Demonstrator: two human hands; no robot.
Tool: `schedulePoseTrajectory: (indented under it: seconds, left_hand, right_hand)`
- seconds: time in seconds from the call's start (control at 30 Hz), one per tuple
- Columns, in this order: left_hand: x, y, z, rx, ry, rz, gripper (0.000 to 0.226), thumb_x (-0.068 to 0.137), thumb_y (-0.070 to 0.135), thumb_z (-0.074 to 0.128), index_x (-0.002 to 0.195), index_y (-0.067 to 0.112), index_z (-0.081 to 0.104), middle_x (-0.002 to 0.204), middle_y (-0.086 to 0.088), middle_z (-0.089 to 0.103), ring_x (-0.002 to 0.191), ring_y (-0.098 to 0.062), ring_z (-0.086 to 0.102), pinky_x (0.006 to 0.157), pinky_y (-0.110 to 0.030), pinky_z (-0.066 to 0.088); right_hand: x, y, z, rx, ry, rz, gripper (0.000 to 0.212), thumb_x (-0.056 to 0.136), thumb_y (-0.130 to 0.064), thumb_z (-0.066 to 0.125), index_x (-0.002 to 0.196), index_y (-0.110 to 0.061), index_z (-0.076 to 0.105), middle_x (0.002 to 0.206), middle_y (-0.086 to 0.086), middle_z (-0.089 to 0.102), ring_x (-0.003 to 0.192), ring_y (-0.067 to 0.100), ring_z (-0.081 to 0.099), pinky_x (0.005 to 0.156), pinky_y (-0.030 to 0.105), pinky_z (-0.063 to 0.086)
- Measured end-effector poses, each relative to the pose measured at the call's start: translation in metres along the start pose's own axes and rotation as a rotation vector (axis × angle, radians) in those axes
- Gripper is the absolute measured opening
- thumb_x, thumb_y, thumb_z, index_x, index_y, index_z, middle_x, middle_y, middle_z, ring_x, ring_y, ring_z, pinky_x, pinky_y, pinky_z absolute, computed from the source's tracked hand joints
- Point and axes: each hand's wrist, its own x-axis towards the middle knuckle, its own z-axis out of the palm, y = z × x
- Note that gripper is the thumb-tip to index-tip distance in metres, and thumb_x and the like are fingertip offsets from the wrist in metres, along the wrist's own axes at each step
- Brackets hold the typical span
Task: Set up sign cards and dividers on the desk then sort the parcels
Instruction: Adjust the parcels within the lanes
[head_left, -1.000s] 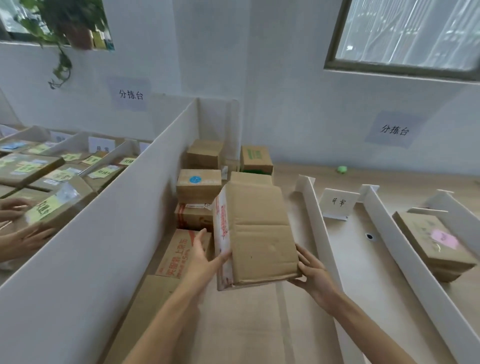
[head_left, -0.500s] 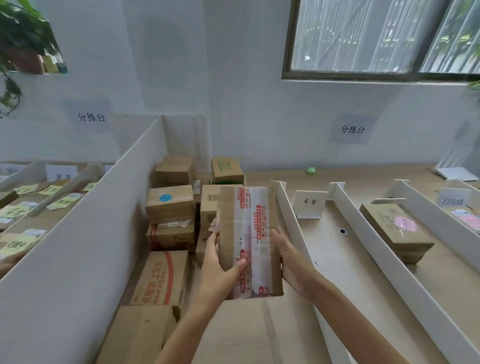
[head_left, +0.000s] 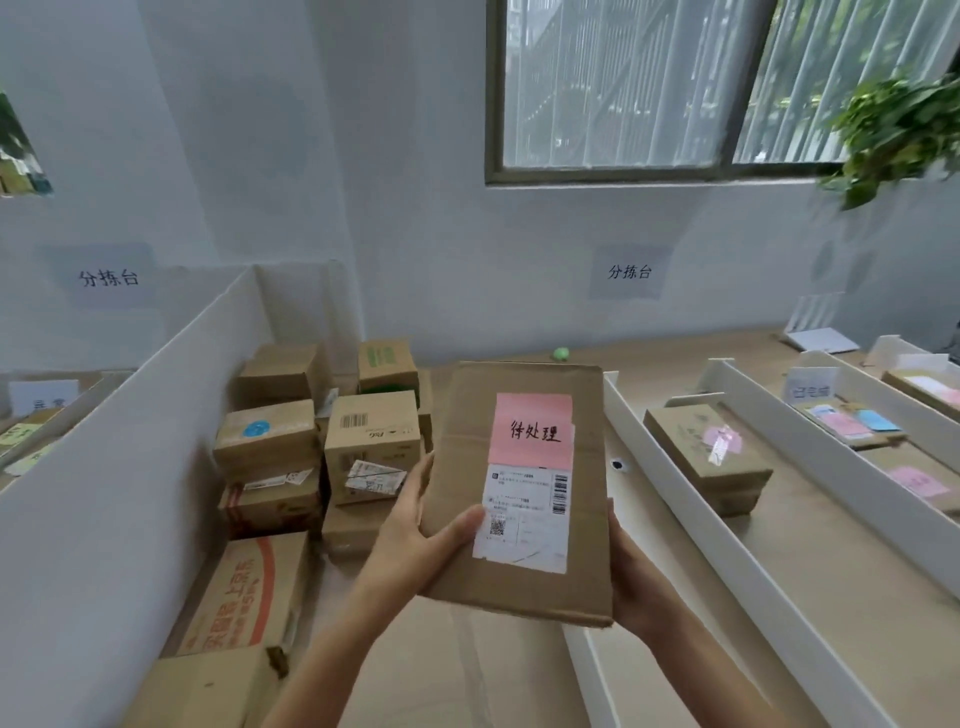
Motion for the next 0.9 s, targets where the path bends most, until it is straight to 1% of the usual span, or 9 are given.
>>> schedulePoseTrajectory:
  seconds: [0.07,0.2,0.3,0.37,0.4,0.47,0.6,0.8,0.9]
  left_hand:
    - [-0.005,0.003,0.027,-0.134,-0.066,-0.062,0.074,0.049,0.063,0.070,0.115,0.059,0.036,0.115,0.016,0.061,0.096,-0.001,0.064,0.073,-0.021,0.055]
    - [-0.014,0.003,0.110,-0.238,-0.027,-0.075,0.067,0.071,0.050,0.073,0.129,0.042,0.042,0.115,0.008,0.066,0.099,-0.009,0.066,0.083,-0.032,0.056]
    - [-0.020,0.019,0.185,-0.307,-0.027,-0.101,0.045,0.084,0.030,0.064,0.126,0.025,0.049,0.103,0.004,0.071,0.087,-0.009,0.070,0.066,-0.023,0.055]
    - [-0.022,0.029,0.235,-0.290,-0.073,-0.096,0.048,0.085,0.028,0.064,0.129,0.025,0.046,0.106,0.003,0.070,0.089,-0.011,0.070,0.066,-0.023,0.055]
    - [-0.023,0.034,0.259,-0.278,-0.087,-0.079,0.051,0.084,0.029,0.065,0.131,0.027,0.044,0.109,0.004,0.068,0.092,-0.011,0.069,0.069,-0.023,0.055]
    - [-0.025,0.044,0.304,-0.257,-0.104,-0.064,0.051,0.086,0.029,0.063,0.131,0.028,0.040,0.115,0.004,0.064,0.098,-0.012,0.066,0.074,-0.024,0.054]
    - [-0.034,0.068,0.382,-0.213,-0.127,-0.059,0.038,0.088,0.033,0.060,0.119,0.024,0.039,0.110,0.005,0.061,0.094,-0.009,0.063,0.075,-0.027,0.051]
    - [-0.018,0.089,0.462,-0.180,-0.185,0.019,0.038,0.087,0.031,0.061,0.119,0.027,0.041,0.109,0.010,0.061,0.096,-0.005,0.062,0.074,-0.020,0.049]
    - [0.001,0.096,0.496,-0.133,-0.235,0.033,0.039,0.085,0.036,0.064,0.117,0.033,0.042,0.107,0.010,0.064,0.093,-0.006,0.065,0.076,-0.025,0.052]
  right_hand:
    - [-0.019,-0.013,-0.023,-0.061,0.074,0.011,0.059,0.094,-0.055,0.022,0.139,-0.022,0.042,0.141,0.008,0.049,0.130,0.027,0.046,0.108,0.045,0.038]
    - [-0.069,-0.051,-0.067,-0.350,0.156,-0.041,0.044,0.094,-0.059,0.027,0.121,-0.042,0.057,0.116,-0.004,0.066,0.101,0.006,0.060,0.087,0.031,0.047]
    - [-0.116,-0.072,-0.110,-0.388,0.210,-0.145,0.046,0.088,-0.062,0.037,0.132,-0.049,0.039,0.130,-0.017,0.056,0.119,0.001,0.054,0.099,0.029,0.044]
    - [-0.145,-0.082,-0.146,-0.530,0.342,-0.237,0.056,0.085,-0.067,0.044,0.136,-0.049,0.031,0.146,-0.015,0.039,0.135,0.005,0.037,0.110,0.034,0.036]
    - [-0.158,-0.087,-0.163,-0.562,0.369,-0.268,0.051,0.087,-0.062,0.044,0.135,-0.045,0.036,0.145,-0.010,0.041,0.134,0.007,0.039,0.108,0.036,0.039]
    - [-0.185,-0.099,-0.193,-0.484,0.385,-0.256,0.034,0.095,-0.041,0.045,0.129,-0.038,0.042,0.127,-0.004,0.059,0.113,0.009,0.060,0.089,0.032,0.053]
    - [-0.231,-0.118,-0.240,-0.535,0.530,-0.337,0.031,0.096,-0.031,0.048,0.125,-0.037,0.039,0.119,-0.007,0.061,0.100,0.005,0.065,0.073,0.021,0.056]
    - [-0.260,-0.136,-0.308,-0.494,0.665,-0.350,0.056,0.095,-0.037,0.047,0.144,-0.040,0.020,0.134,-0.013,0.050,0.112,-0.001,0.055,0.082,0.018,0.054]
    - [-0.264,-0.144,-0.342,-0.464,0.703,-0.340,0.056,0.095,-0.039,0.045,0.144,-0.042,0.019,0.133,-0.012,0.052,0.114,0.002,0.055,0.093,0.028,0.052]
